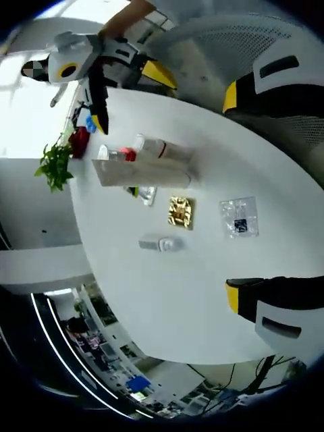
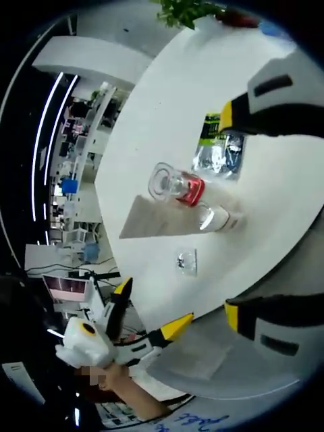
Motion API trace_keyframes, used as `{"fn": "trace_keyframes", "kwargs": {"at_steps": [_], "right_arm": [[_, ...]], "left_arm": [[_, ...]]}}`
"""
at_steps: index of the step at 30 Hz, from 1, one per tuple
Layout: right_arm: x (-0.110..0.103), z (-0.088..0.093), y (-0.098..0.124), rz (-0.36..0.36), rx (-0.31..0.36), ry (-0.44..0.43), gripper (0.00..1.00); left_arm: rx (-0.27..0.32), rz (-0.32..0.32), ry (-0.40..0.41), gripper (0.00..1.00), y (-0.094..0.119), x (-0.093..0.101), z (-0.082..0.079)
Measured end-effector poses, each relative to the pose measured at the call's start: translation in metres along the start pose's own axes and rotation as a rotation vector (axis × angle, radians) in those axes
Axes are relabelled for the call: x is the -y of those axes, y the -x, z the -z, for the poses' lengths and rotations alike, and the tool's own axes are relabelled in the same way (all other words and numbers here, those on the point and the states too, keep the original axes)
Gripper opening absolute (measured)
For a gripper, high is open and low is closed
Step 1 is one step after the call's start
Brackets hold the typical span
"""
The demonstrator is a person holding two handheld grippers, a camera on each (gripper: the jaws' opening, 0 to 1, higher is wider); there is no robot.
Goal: Arrange the skincare products in the storage area until every visible bottle or jar stands upright without overlapping.
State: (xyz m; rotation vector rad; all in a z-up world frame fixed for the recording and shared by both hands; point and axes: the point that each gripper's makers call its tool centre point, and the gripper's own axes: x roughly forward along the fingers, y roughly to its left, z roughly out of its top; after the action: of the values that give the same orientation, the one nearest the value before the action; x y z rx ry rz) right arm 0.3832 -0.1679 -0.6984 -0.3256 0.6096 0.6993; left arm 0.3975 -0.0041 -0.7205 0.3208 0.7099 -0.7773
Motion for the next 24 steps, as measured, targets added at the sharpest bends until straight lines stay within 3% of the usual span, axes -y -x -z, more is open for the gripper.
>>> {"fn": "trace_keyframes", "kwargs": {"at_steps": [9, 17, 24], "right_arm": [[0.004, 0.003, -0.003, -0.010, -0.012, -0.032, 1.00], [0.009, 0.001, -0.002, 0.004, -0.012, -0.043, 1.00], [0.013, 0.005, -0.002, 0.022, -0.016, -0.069, 1.00]], "left_arm": [[-0.023, -0.011, -0.008, 0.97, -0.021, -0.025, -0.007], [-0.039, 0.018, -0.027, 0.97, -0.045, -0.040, -0.017], [-0.026, 0.026, -0.025, 0.93, -0.063, -0.052, -0.034]]}}
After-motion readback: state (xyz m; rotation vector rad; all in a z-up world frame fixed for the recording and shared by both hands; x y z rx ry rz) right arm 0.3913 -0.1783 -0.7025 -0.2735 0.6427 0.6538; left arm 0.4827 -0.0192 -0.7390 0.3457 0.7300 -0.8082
